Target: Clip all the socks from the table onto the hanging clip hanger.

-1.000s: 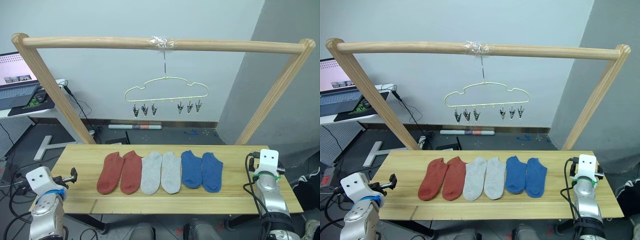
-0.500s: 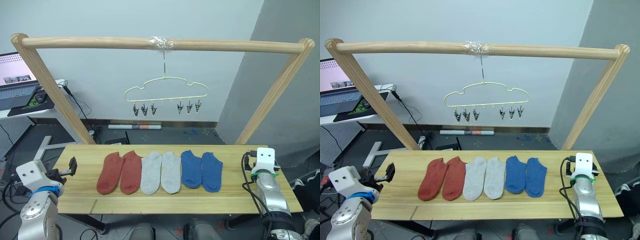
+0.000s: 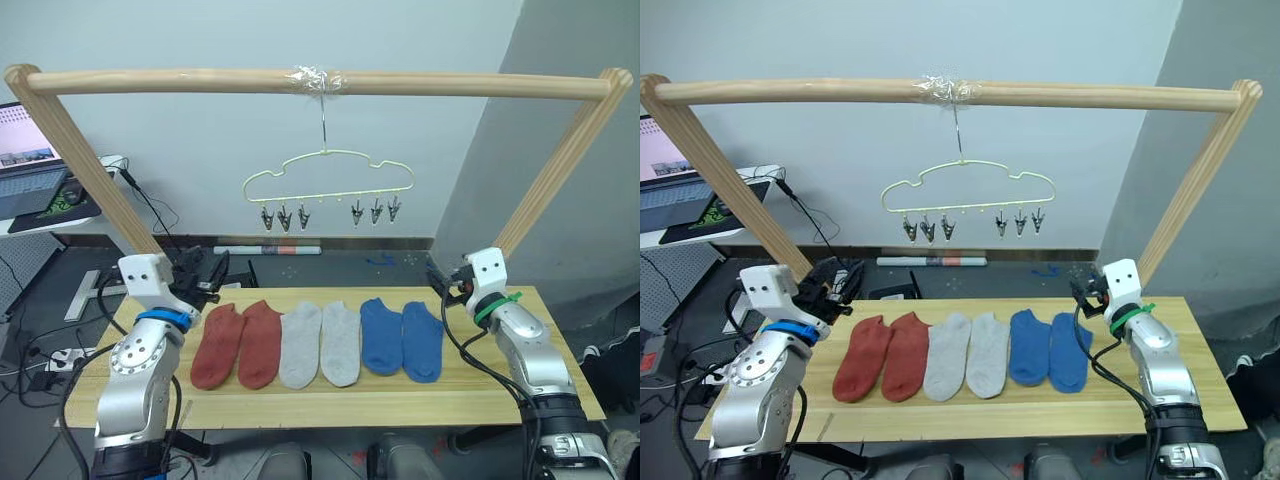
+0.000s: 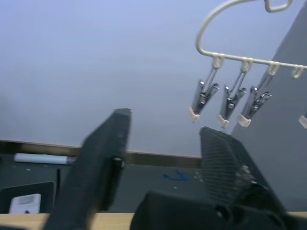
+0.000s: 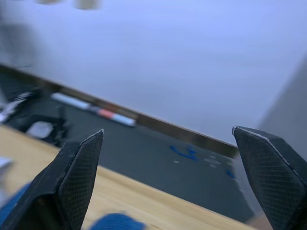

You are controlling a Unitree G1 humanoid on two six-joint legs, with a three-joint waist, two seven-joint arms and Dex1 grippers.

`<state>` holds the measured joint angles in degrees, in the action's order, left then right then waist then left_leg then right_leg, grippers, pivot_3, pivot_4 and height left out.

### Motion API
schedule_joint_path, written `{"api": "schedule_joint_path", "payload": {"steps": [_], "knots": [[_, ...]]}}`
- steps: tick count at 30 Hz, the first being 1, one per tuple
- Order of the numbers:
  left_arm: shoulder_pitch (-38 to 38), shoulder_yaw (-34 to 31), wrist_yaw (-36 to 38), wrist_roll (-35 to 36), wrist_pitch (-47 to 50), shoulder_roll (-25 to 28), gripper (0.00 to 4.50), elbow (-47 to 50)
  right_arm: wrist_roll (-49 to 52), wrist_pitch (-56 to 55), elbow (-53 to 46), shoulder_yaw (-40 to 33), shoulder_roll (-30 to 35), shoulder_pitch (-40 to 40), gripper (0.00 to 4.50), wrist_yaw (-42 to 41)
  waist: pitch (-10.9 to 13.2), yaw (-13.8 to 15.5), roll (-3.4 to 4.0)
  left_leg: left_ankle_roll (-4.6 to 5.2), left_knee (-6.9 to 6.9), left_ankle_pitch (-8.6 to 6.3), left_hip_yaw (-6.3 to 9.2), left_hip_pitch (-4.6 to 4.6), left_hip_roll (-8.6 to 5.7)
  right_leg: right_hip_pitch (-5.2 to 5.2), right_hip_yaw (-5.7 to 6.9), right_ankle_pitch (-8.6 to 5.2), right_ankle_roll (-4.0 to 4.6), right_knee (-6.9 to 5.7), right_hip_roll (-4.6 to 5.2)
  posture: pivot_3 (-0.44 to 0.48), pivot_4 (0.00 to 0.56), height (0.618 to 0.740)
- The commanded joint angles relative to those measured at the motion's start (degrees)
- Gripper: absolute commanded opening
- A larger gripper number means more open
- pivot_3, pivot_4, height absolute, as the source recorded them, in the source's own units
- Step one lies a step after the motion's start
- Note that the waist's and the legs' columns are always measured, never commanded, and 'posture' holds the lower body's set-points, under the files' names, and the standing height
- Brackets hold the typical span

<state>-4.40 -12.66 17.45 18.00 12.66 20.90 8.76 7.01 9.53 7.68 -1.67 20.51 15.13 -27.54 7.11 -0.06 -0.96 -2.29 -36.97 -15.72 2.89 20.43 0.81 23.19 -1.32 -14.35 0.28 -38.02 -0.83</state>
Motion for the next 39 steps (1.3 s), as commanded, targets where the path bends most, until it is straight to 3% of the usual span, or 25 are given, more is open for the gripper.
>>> {"api": "schedule_joint_path", "payload": {"steps": [1, 11, 39], "knots": [[-3.11, 2.23, -0.46, -2.2, -0.94, -0.9, 1.99, -0.98, 3.13, 2.59, -6.88, 2.13, 0.47, 2.89, 4.5, -4.92, 0.27, -0.07, 0.01, 0.0, -0.01, 0.0, 0.01, 0.0, 0.0, 0.0, 0.0, 0.0, 0.0, 0.0, 0.0, 0.032, 0.13, 0.74], [-12.31, 4.92, -3.85, -6.76, -4.96, -5.92, 1.99, -9.9, 7.97, 7.98, -16.57, 9.71, -1.97, 7.93, 4.5, -13.41, 0.48, -0.12, -0.11, -0.01, -0.03, 0.0, 0.17, 0.18, -0.01, 0.06, 0.18, 0.01, -0.02, 0.06, 0.01, 0.005, 0.131, 0.74], [-23.54, 5.53, -8.15, -10.9, -13.07, -9.15, 1.99, -24.42, 13.43, 18.99, -23.86, 10.78, -5.54, 14.48, 4.5, -11.38, 2.47, -0.56, -0.44, -0.01, -0.05, 0.0, 0.34, 0.33, 0.0, 0.14, 0.36, 0.02, -0.03, 0.07, 0.1, -0.025, 0.175, 0.74]]}}
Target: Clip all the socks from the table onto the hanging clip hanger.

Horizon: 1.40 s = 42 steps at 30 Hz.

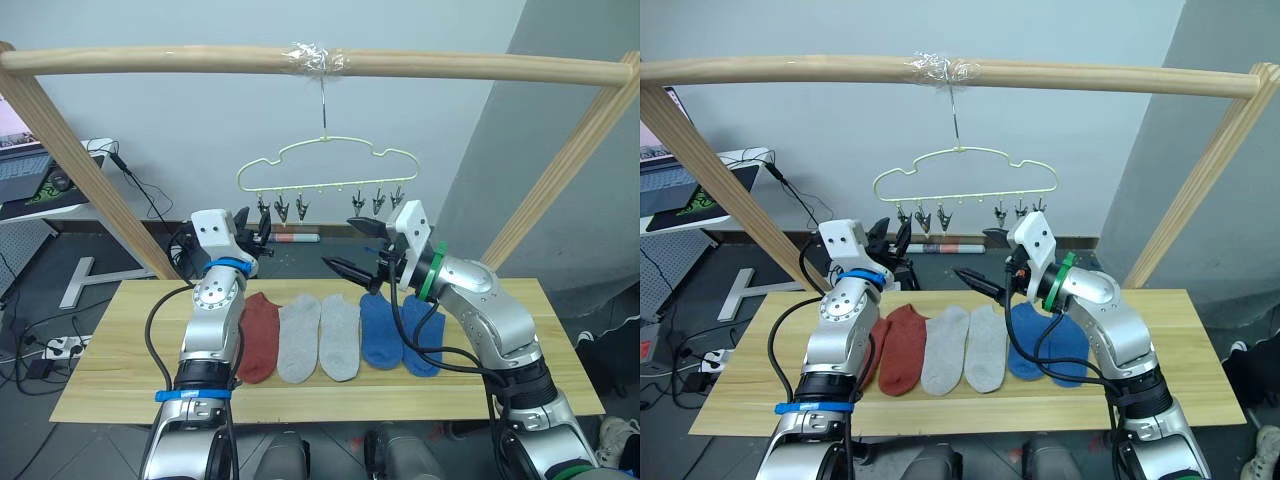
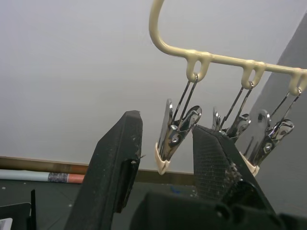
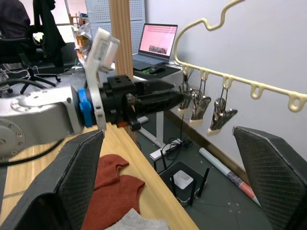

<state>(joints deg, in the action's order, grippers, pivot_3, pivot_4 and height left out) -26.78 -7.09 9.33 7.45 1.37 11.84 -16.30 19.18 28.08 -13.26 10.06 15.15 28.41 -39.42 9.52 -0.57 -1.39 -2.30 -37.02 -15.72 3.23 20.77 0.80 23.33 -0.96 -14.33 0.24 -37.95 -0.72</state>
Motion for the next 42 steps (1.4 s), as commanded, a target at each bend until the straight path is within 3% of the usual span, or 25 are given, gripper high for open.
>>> {"api": "schedule_joint_path", "payload": {"steps": [1, 42], "knots": [[-1.25, 0.0, 0.08, -0.32, -1.83, -0.15, 1.99, 0.51, 1.41, 0.71, -3.13, -0.97, -0.14, 1.25, 4.5, 0.6, 0.12, -0.1, -0.03, 0.0, 0.01, 0.0, 0.0, 0.0, 0.01, 0.0, 0.0, 0.0, 0.0, 0.01, 0.0, -0.025, 0.175, 0.74], [-5.45, -0.66, -1.59, -2.29, -6.04, 0.59, 1.99, -3.57, 3.06, 2.47, -4.27, -1.44, 0.2, 2.03, 4.5, 2.21, 1.1, -1.14, -0.16, -0.01, 0.04, 0.0, 0.01, 0.12, 0.0, 0.11, 0.03, 0.0, -0.03, 0.05, 0.21, -0.037, 0.184, 0.74]]}}
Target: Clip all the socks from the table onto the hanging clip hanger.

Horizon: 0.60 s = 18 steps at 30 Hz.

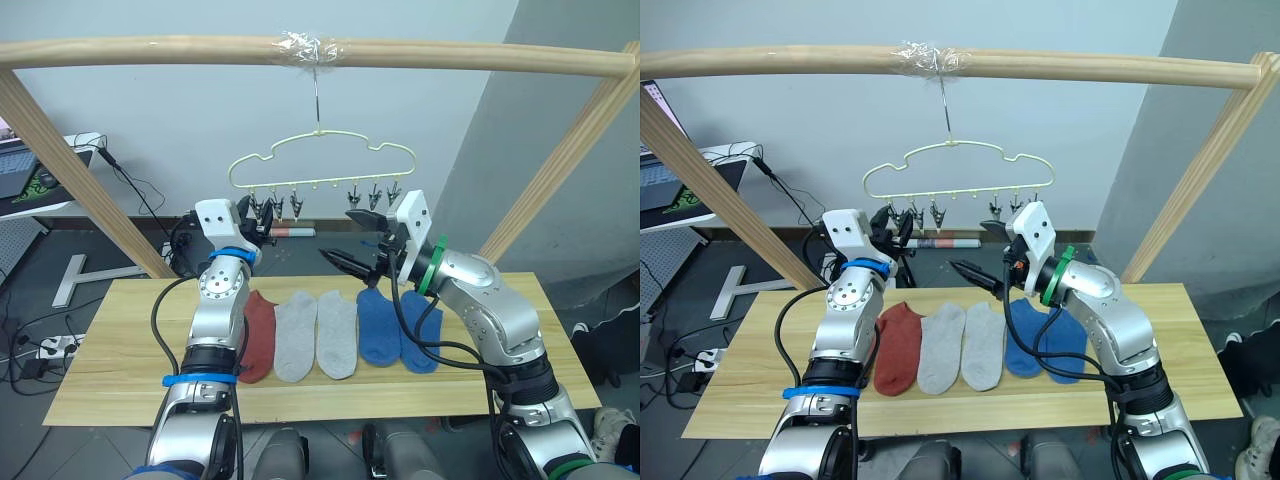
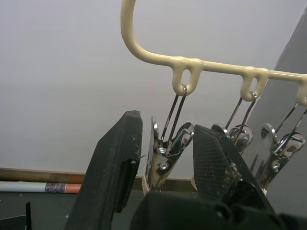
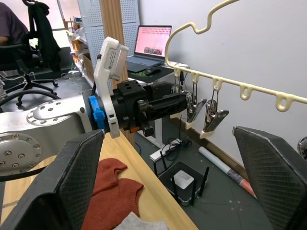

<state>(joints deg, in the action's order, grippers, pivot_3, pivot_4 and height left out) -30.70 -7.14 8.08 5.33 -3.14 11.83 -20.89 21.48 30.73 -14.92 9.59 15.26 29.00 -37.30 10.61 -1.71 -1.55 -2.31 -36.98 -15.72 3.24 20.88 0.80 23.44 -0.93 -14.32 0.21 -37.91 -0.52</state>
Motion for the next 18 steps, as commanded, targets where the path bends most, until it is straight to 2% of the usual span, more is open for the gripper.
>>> {"api": "schedule_joint_path", "payload": {"steps": [1, 6, 14, 18], "knots": [[-1.56, -0.61, -0.43, -0.22, -1.52, 0.59, 1.99, 0.95, 0.82, -0.25, -2.45, -0.96, 0.1, 1.55, 4.5, 0.09, 0.02, 0.0, 0.0, 0.0, 0.0, 0.0, 0.0, 0.0, 0.0, 0.0, 0.0, 0.0, 0.0, 0.0, 0.0, -0.037, 0.184, 0.74], [-1.27, -0.58, -0.07, 0.04, -1.93, 0.56, 1.99, 1.3, 0.85, -0.36, -2.2, -0.93, 0.18, 1.56, 4.5, 0.08, 0.11, 0.0, 0.0, 0.0, 0.01, 0.0, 0.0, 0.0, 0.0, 0.01, 0.01, 0.0, 0.0, 0.0, 0.0, -0.035, 0.186, 0.74], [-1.45, -0.59, 0.58, 0.66, -2.34, 0.34, 0.22, 1.41, 0.98, -0.23, -2.37, -0.94, 0.18, 1.18, 4.5, 0.23, 0.39, 0.0, -0.02, 0.0, 0.01, 0.0, 0.0, 0.02, 0.0, 0.02, 0.01, 0.0, -0.01, 0.02, 0.02, -0.034, 0.187, 0.74], [-1.23, -0.53, 0.9, 0.82, -2.25, 0.41, 0.15, 1.64, 1.06, -0.22, -2.41, -0.92, 0.02, 1.32, 4.5, 0.33, 0.49, 0.0, -0.04, 0.0, 0.01, 0.0, 0.0, 0.03, 0.0, 0.02, 0.01, 0.0, -0.01, 0.02, 0.02, -0.035, 0.188, 0.74]]}}
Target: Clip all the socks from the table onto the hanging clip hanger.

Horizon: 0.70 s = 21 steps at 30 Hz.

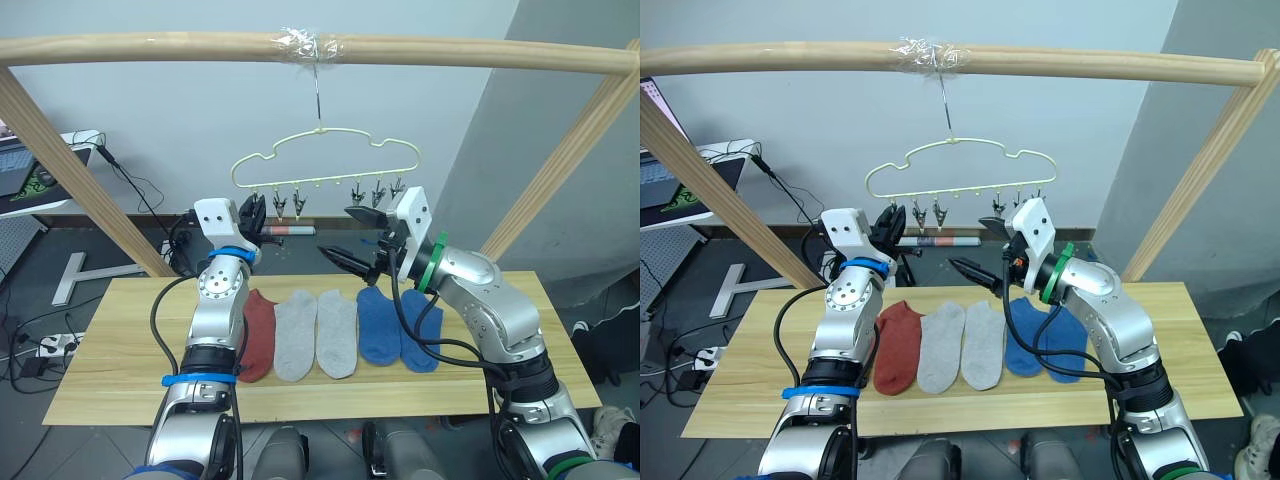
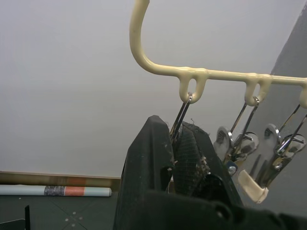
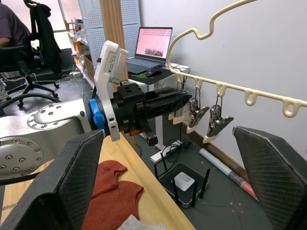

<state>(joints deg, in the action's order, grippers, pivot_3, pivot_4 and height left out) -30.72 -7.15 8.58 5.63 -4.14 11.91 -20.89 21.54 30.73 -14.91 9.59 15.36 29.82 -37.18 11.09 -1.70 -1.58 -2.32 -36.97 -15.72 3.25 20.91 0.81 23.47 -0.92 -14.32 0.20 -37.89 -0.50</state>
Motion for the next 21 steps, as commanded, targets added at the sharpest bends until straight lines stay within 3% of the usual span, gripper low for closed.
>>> {"api": "schedule_joint_path", "payload": {"steps": [1, 8, 17, 21], "knots": [[-1.19, -0.54, 0.43, 0.53, -1.19, 0.33, 0.15, 1.65, 0.99, -0.24, -2.39, -0.92, -0.09, 0.53, 4.5, 0.2, 0.02, 0.0, -0.01, 0.0, 0.0, 0.0, 0.0, 0.0, 0.0, 0.0, 0.0, 0.0, 0.0, 0.0, 0.0, -0.035, 0.188, 0.74], [-0.38, -0.43, 0.85, 0.55, 0.11, 0.27, 0.15, 2.27, -0.42, -0.44, -0.89, -1.27, 0.62, -1.9, 4.5, 1.33, 0.16, 0.01, -0.09, 0.0, 0.0, 0.0, 0.0, 0.0, 0.0, 0.01, 0.0, 0.0, 0.0, 0.0, 0.0, -0.033, 0.189, 0.74], [0.63, -0.43, 0.99, 0.55, 0.65, 0.14, 0.15, 3.34, -11.81, -2.72, 10.87, -0.25, 6.38, -9.96, 4.5, 7.42, 0.28, -0.1, -0.13, -0.01, 0.01, 0.0, -0.13, 0.04, -0.04, 0.01, -0.07, -0.08, -0.26, 0.01, 0.43, -0.031, 0.186, 0.74], [0.8, -0.36, 1.0, 0.41, 1.04, 0.21, 0.15, 3.61, -16.32, -5.11, 21.13, -1.37, 8.14, -12.43, 4.5, 10.82, 0.3, -0.11, -0.14, -0.01, 0.01, 0.0, -0.13, 0.03, -0.07, 0.01, -0.06, -0.07, -0.3, 0.01, 0.43, -0.028, 0.185, 0.74]]}}
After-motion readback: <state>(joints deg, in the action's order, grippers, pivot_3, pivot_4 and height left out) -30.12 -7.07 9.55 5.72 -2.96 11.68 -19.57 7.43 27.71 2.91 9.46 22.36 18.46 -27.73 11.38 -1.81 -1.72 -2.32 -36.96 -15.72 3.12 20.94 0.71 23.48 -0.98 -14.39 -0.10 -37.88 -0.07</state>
